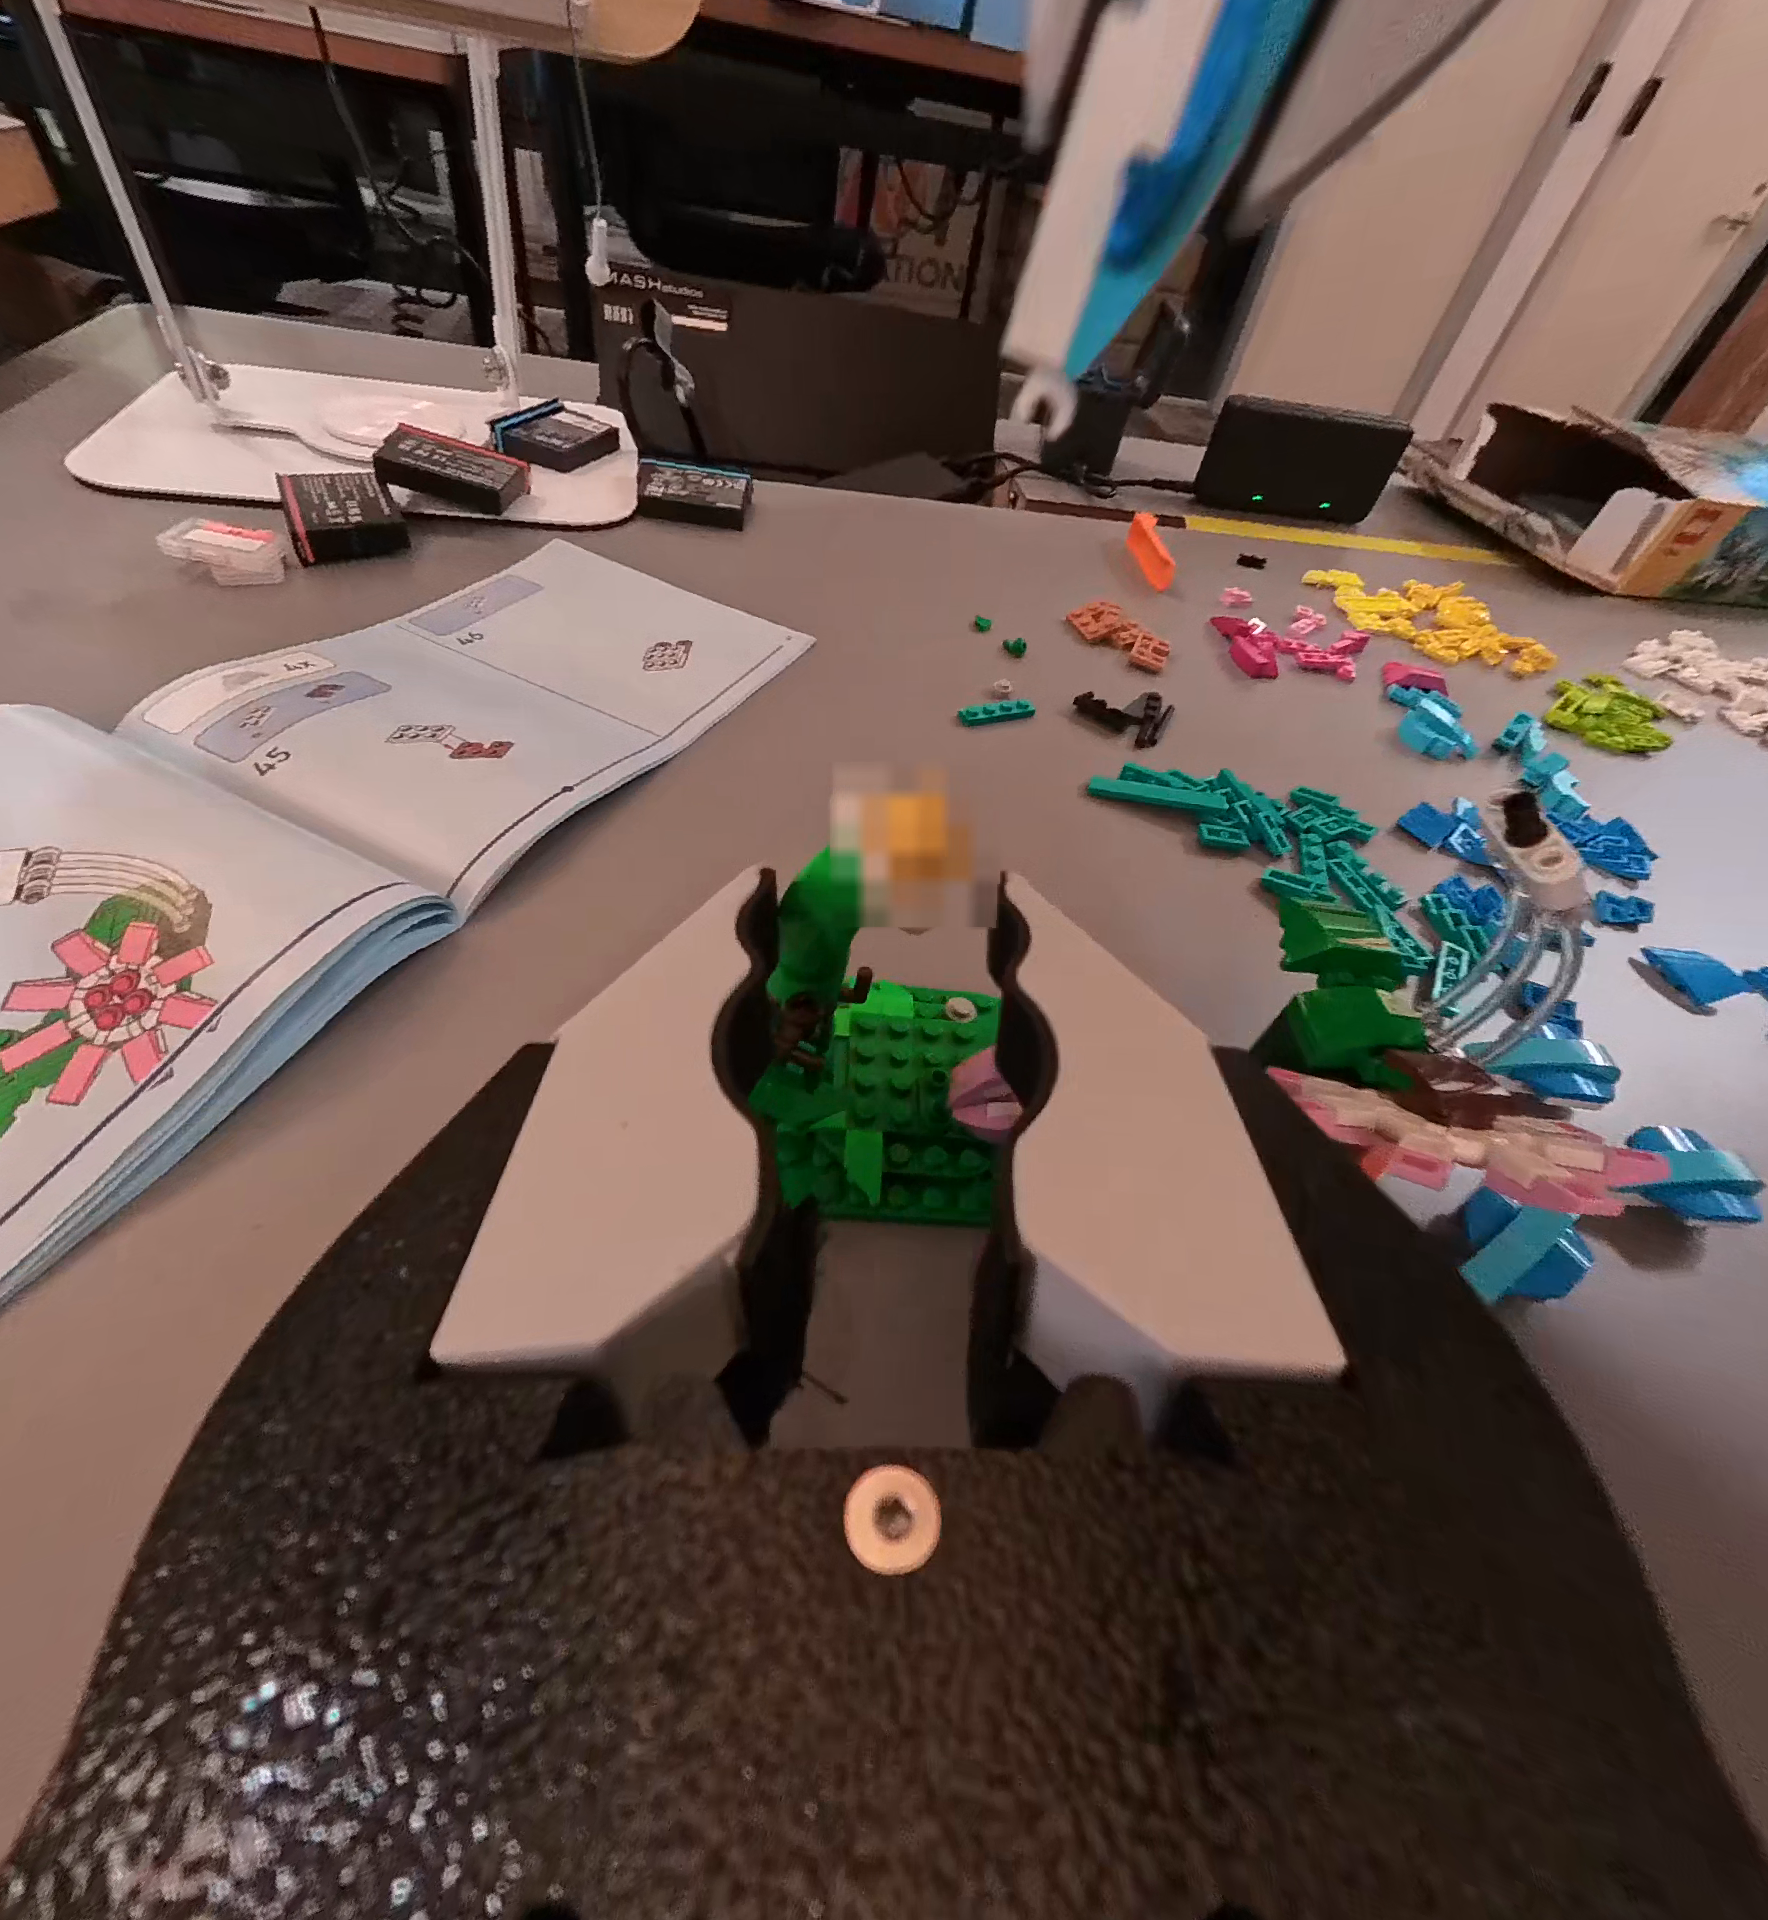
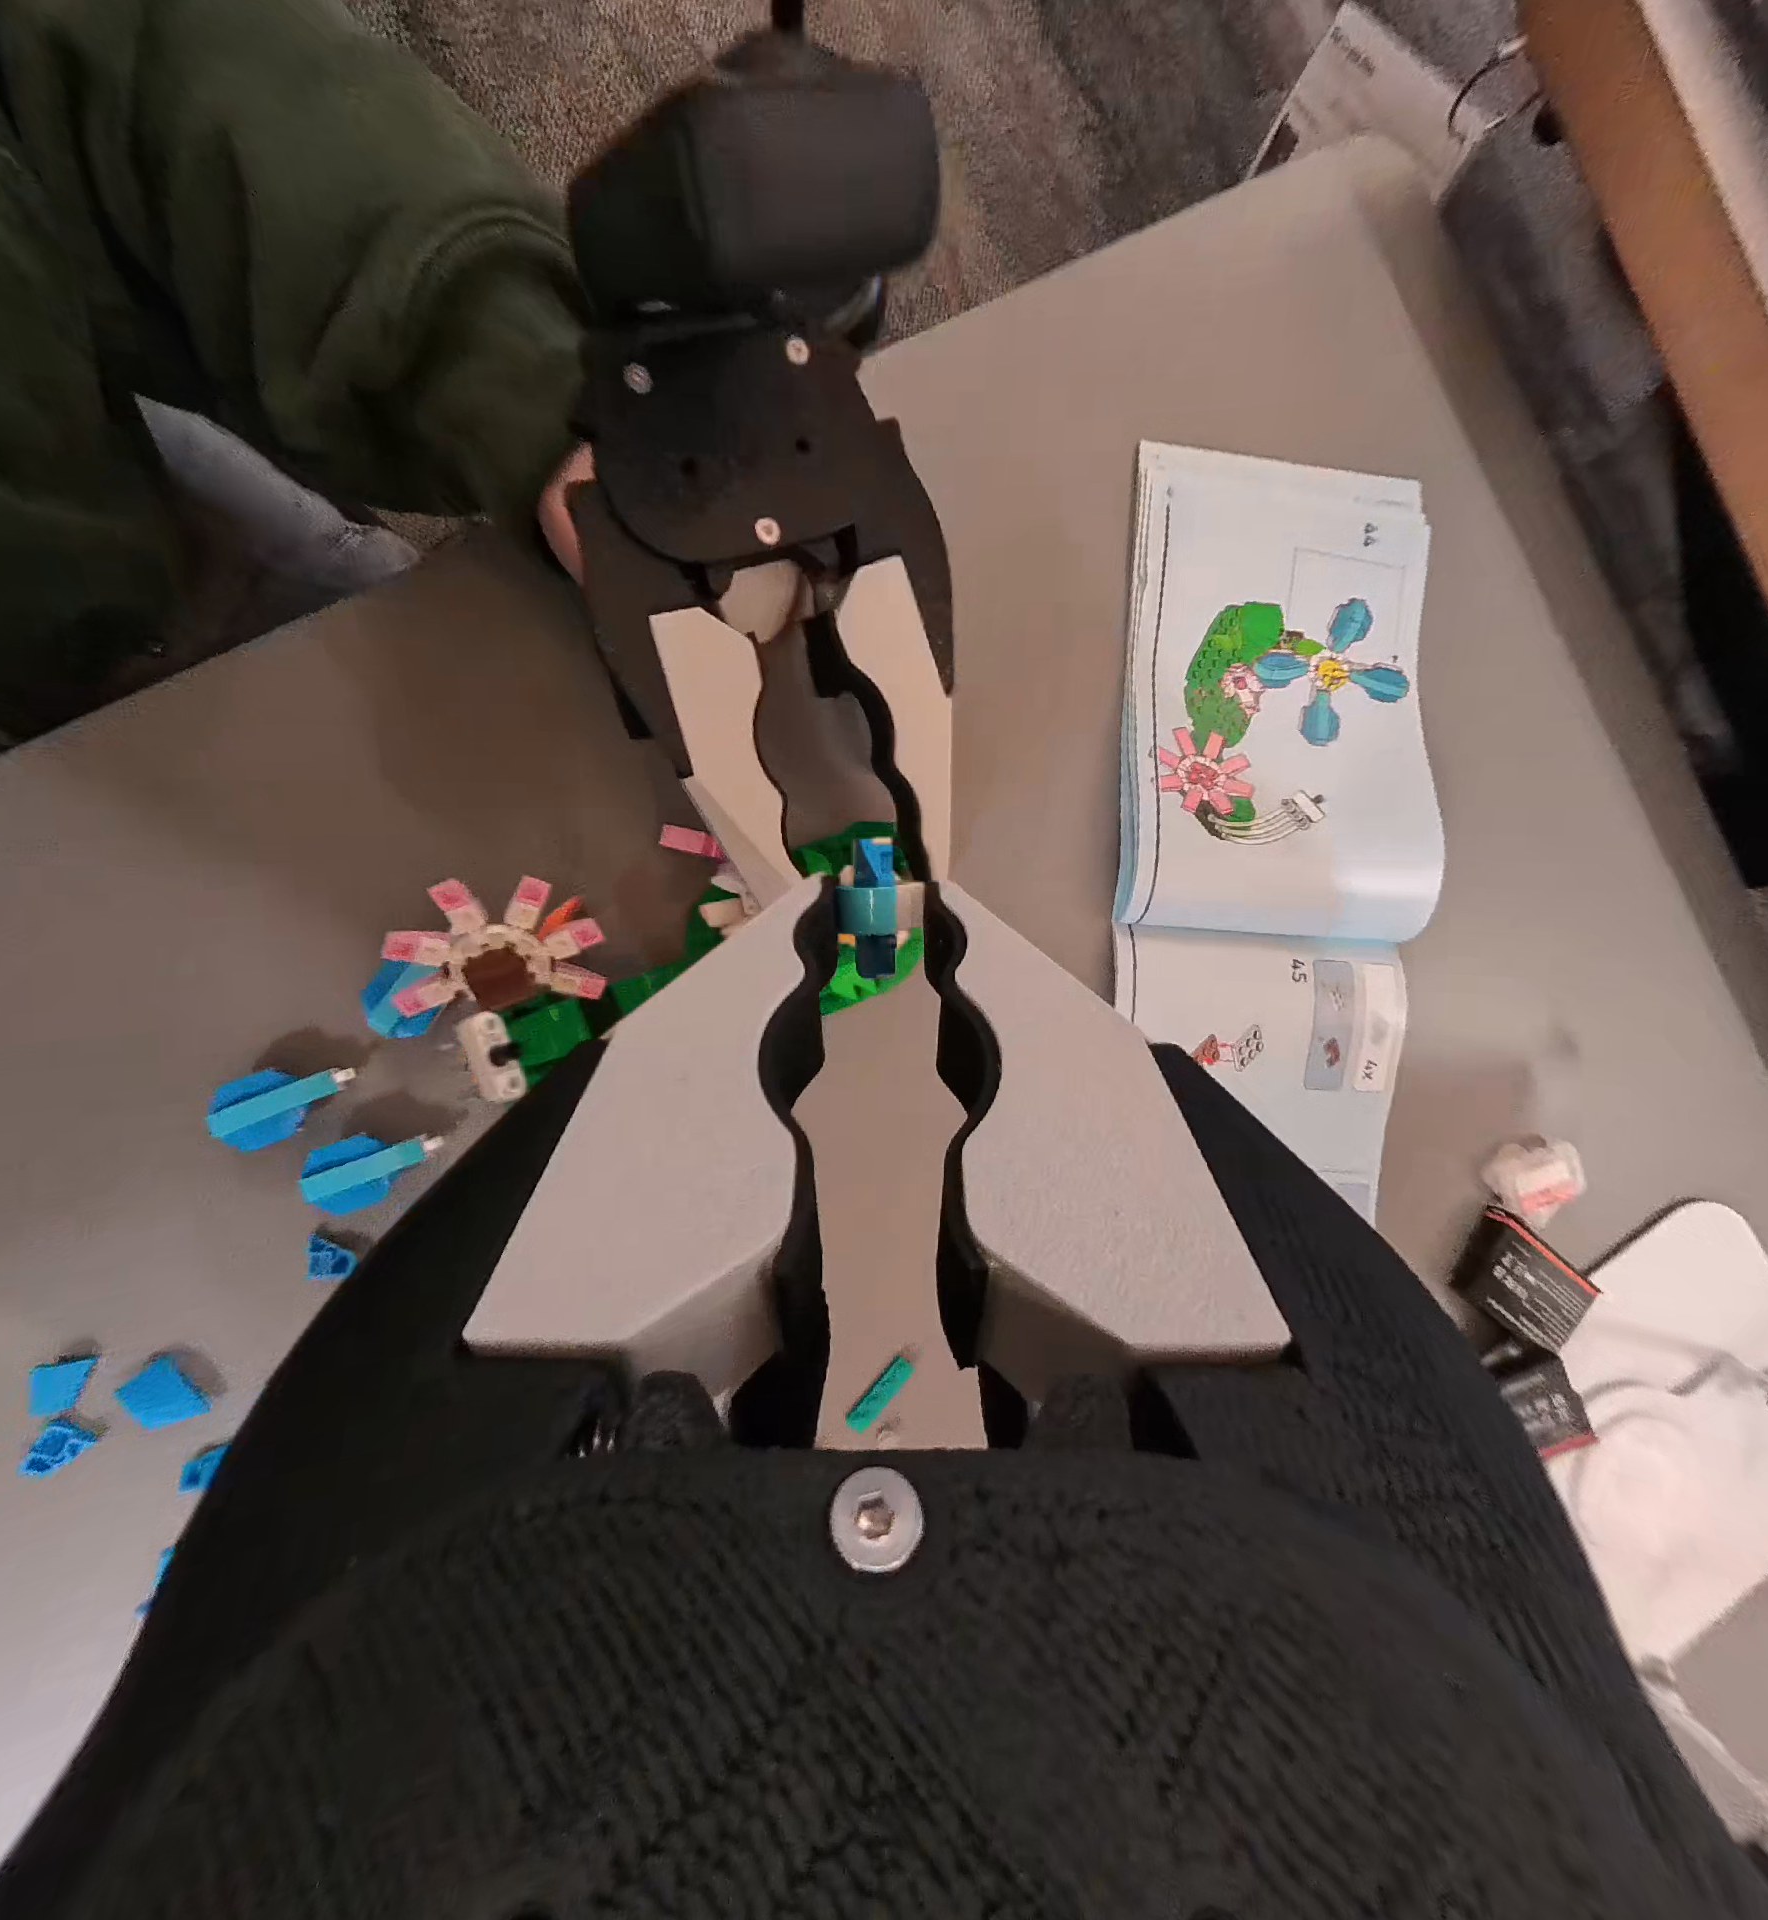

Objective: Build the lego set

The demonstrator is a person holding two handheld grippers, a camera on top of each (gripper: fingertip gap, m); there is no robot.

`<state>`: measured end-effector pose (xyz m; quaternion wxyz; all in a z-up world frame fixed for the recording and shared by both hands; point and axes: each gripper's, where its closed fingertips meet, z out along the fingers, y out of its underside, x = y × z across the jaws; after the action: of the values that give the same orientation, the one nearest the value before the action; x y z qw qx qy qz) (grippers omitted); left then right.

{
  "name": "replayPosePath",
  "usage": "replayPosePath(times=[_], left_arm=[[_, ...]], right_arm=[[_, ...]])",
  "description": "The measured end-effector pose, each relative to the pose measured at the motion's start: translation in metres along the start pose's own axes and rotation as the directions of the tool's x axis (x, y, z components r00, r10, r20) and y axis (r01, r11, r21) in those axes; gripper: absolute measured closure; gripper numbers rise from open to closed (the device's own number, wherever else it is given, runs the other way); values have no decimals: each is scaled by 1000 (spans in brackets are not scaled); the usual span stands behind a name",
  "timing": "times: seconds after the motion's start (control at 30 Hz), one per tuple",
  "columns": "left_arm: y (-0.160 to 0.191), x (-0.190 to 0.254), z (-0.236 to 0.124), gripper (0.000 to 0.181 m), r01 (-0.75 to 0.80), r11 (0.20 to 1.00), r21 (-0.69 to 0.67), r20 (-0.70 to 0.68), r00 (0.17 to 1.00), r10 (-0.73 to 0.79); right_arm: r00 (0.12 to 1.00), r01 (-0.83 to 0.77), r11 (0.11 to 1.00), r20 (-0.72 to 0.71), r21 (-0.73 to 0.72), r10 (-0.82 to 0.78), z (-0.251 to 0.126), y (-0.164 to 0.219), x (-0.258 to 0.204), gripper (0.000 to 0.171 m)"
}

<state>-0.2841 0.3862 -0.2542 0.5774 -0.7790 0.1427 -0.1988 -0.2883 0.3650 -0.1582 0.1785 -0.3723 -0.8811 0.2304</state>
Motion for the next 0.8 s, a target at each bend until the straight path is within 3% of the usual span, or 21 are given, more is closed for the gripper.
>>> replayPosePath(times=[0.03,0.33,0.8], left_arm=[[0,-1,0,145,1,1000,1,8,1000,-1],[1,-3,0,150,63,998,-5,-19,998,-63],[2,-1,1,152,36,999,-16,-18,999,-36]], right_arm=[[1000,-3,1000,12,-2,3,5,3,4,157],[995,-1,1000,97,-6,2,23,19,17,157],[971,62,998,231,-6,-59,36,25,16,157]])
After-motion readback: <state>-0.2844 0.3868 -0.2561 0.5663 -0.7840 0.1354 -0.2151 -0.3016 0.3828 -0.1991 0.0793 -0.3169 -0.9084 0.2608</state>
